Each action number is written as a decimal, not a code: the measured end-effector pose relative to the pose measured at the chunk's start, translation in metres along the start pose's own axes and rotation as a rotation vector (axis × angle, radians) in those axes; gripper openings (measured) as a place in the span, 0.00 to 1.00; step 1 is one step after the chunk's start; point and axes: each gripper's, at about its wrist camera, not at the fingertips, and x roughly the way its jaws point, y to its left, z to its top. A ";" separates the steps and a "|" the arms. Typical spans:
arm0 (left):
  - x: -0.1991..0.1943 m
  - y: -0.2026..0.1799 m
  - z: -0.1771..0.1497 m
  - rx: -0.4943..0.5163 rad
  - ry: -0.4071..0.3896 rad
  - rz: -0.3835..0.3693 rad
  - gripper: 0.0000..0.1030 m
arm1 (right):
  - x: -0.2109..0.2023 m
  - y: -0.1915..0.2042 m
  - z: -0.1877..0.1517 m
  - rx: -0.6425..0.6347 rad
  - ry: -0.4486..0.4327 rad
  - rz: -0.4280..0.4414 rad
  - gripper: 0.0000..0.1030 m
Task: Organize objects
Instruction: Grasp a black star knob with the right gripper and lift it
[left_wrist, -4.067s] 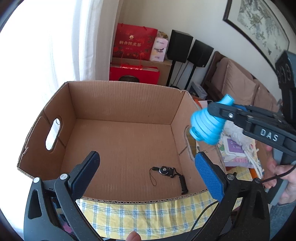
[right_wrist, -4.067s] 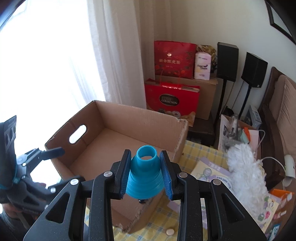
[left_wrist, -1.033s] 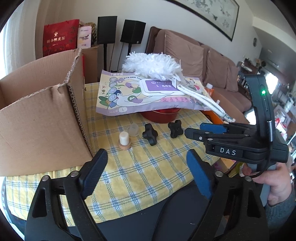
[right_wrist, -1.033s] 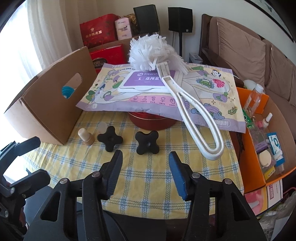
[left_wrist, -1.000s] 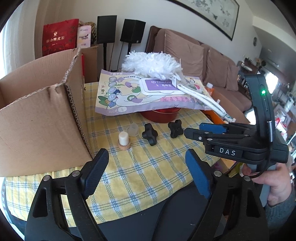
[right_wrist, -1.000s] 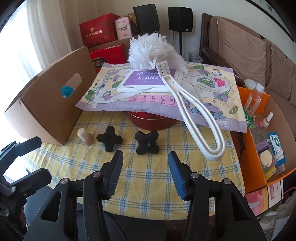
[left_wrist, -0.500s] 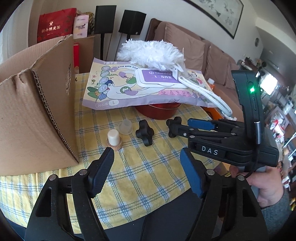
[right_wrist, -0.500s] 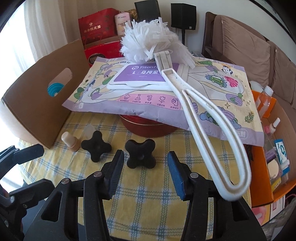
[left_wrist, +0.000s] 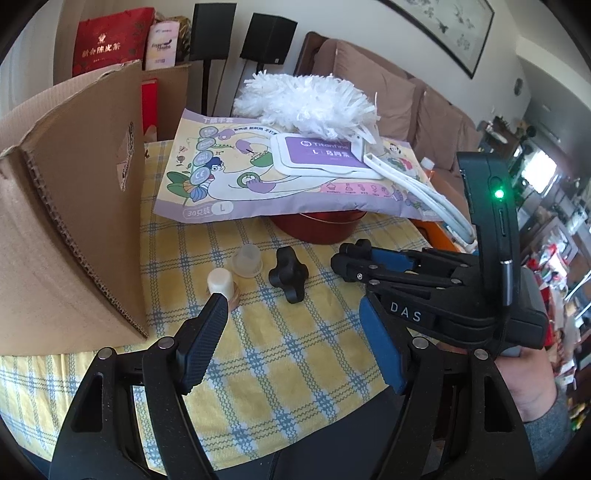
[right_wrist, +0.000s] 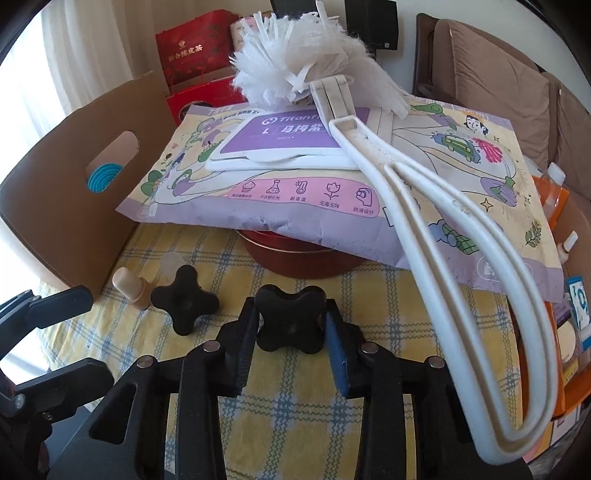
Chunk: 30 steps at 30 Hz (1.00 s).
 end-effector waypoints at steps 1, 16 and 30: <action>0.002 -0.001 0.001 0.000 0.002 -0.003 0.68 | 0.000 0.000 0.000 0.000 0.001 0.000 0.34; 0.039 0.009 0.023 -0.081 0.072 -0.044 0.40 | -0.037 -0.008 -0.018 0.060 -0.010 0.013 0.34; 0.057 0.009 0.020 -0.089 0.093 -0.016 0.15 | -0.053 -0.007 -0.018 0.065 -0.026 0.020 0.34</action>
